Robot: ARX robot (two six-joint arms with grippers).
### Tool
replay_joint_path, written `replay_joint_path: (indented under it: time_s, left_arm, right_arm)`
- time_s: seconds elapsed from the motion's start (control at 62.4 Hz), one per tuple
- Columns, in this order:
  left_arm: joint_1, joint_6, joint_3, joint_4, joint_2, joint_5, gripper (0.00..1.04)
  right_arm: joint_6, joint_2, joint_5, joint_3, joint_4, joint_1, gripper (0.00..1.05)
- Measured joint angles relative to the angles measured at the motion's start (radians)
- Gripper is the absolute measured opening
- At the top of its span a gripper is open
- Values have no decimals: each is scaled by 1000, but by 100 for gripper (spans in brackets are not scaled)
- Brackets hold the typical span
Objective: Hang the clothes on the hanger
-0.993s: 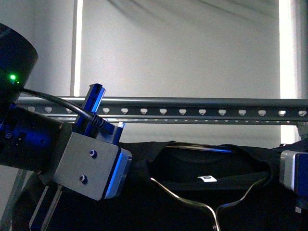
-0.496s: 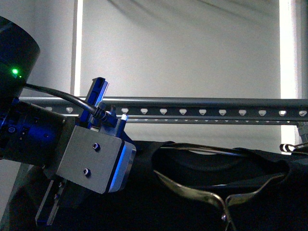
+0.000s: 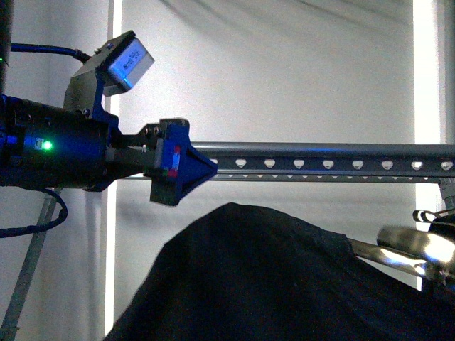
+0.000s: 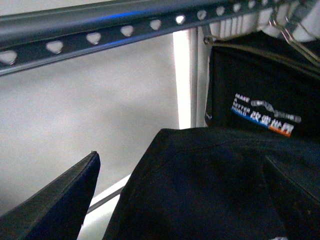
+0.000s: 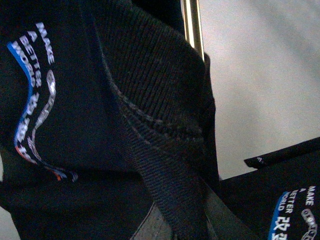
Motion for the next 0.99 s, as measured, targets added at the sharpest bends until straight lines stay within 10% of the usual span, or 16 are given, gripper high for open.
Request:
replay_joint_path:
  time_s: [0.368, 0.657, 0.993]
  left_arm:
    - [173, -424, 150, -145, 27, -437, 98]
    - [171, -501, 92, 14, -43, -356, 98]
    - [69, -177, -365, -16, -335, -554, 43]
  right_arm:
    - [620, -46, 22, 202, -268, 42, 3]
    - [1332, 50, 93, 413, -199, 142, 3]
    - [1942, 176, 235, 600, -111, 234, 3]
